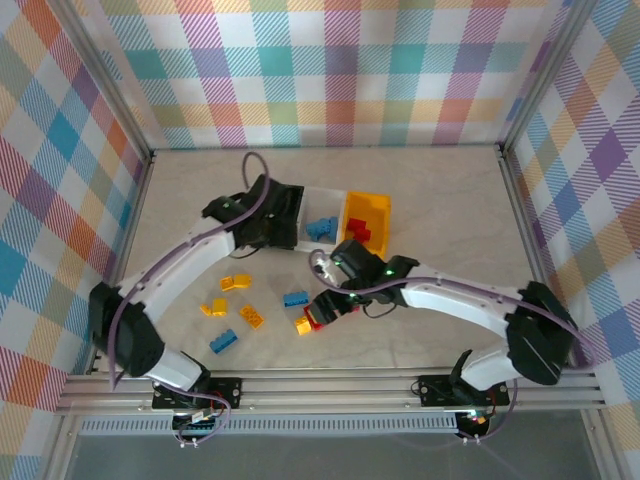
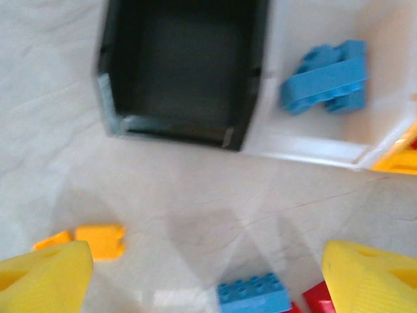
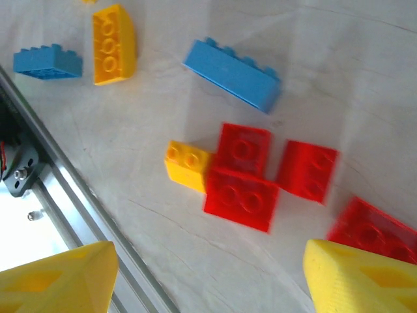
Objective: Sort the legos into containers by color
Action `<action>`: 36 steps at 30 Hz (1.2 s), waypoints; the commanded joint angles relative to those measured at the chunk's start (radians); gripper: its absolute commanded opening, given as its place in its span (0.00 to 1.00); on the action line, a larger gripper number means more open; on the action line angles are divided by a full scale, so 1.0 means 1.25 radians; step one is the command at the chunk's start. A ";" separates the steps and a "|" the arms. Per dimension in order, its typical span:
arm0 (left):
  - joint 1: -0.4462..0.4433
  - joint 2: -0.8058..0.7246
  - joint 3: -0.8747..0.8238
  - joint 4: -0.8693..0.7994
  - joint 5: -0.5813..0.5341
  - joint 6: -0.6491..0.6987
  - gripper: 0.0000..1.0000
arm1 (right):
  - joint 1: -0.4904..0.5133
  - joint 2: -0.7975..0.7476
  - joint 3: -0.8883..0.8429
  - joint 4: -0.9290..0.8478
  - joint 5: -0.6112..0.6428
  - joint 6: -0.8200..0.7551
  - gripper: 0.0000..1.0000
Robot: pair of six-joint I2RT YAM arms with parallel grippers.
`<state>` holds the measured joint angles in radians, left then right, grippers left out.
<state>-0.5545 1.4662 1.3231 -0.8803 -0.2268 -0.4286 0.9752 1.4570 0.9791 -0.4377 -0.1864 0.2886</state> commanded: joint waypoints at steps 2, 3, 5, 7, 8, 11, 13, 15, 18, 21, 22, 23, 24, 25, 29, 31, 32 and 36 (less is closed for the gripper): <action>0.086 -0.112 -0.112 -0.004 -0.030 -0.103 0.95 | 0.075 0.113 0.120 0.023 -0.031 -0.049 0.75; 0.108 -0.144 -0.136 -0.004 -0.024 -0.113 0.96 | 0.092 0.148 0.151 0.022 -0.032 -0.056 0.75; 0.138 -0.198 -0.176 0.001 -0.021 -0.121 0.97 | 0.119 0.210 0.201 0.018 -0.032 -0.066 0.75; 0.160 -0.240 -0.202 0.000 -0.021 -0.127 0.98 | 0.141 0.269 0.250 0.012 -0.027 -0.072 0.74; 0.168 -0.251 -0.211 -0.001 -0.020 -0.128 0.99 | 0.149 0.289 0.270 0.009 -0.025 -0.075 0.74; 0.184 -0.269 -0.225 -0.007 -0.017 -0.124 0.99 | 0.167 0.347 0.326 0.003 -0.018 -0.084 0.73; 0.195 -0.276 -0.233 -0.005 -0.009 -0.117 0.99 | 0.174 0.384 0.366 -0.008 -0.011 -0.090 0.72; 0.205 -0.283 -0.240 -0.003 -0.005 -0.111 1.00 | 0.179 0.419 0.398 -0.014 -0.005 -0.095 0.71; 0.220 -0.301 -0.251 -0.001 -0.002 -0.101 1.00 | 0.184 0.467 0.439 -0.028 0.005 -0.099 0.71; 0.245 -0.318 -0.262 0.002 0.013 -0.090 1.00 | 0.187 0.503 0.476 -0.044 0.033 -0.099 0.71; 0.253 -0.322 -0.265 0.003 0.018 -0.086 1.00 | 0.188 0.513 0.487 -0.049 0.047 -0.099 0.71; 0.258 -0.326 -0.268 0.006 0.023 -0.084 1.00 | 0.188 0.519 0.493 -0.051 0.060 -0.099 0.72; 0.264 -0.327 -0.269 0.007 0.027 -0.080 1.00 | 0.188 0.526 0.499 -0.054 0.073 -0.101 0.72; 0.267 -0.328 -0.271 0.008 0.031 -0.077 1.00 | 0.188 0.533 0.507 -0.059 0.085 -0.100 0.72; 0.285 -0.330 -0.281 0.011 0.042 -0.064 1.00 | 0.188 0.559 0.530 -0.068 0.111 -0.097 0.72; 0.292 -0.331 -0.286 0.014 0.049 -0.060 1.00 | 0.188 0.570 0.538 -0.067 0.117 -0.094 0.72; 0.296 -0.331 -0.289 0.016 0.053 -0.057 1.00 | 0.188 0.577 0.543 -0.068 0.119 -0.093 0.72; 0.308 -0.331 -0.295 0.019 0.068 -0.049 1.00 | 0.188 0.603 0.562 -0.065 0.142 -0.087 0.72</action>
<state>-0.1864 1.0691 0.9646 -0.8715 -0.1658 -0.5156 1.2049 2.1838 1.6478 -0.4969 -0.0410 0.1776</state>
